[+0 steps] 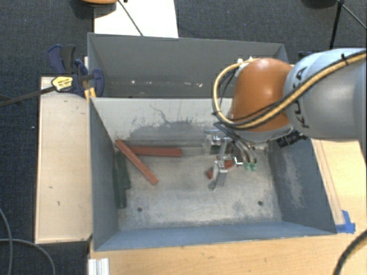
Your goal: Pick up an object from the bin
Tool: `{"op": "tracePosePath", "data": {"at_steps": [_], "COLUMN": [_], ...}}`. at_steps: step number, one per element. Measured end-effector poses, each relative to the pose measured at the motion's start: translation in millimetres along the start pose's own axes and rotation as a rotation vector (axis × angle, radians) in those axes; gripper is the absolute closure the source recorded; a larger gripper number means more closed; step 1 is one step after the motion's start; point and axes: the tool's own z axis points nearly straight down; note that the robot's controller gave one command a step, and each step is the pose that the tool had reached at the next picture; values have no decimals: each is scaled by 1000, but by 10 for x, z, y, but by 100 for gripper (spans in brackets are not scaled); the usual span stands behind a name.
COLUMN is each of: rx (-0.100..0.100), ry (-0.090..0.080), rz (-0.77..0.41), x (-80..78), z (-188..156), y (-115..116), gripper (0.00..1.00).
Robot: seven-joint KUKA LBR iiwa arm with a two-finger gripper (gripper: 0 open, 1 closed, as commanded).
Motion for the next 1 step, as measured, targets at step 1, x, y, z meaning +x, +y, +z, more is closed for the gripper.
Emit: {"op": "tracePosePath", "data": {"at_steps": [1], "rx": [0], "ry": [-8], "rz": [1], "x": [-18], "z": [-46], "y": [-3], "gripper": [0]}}
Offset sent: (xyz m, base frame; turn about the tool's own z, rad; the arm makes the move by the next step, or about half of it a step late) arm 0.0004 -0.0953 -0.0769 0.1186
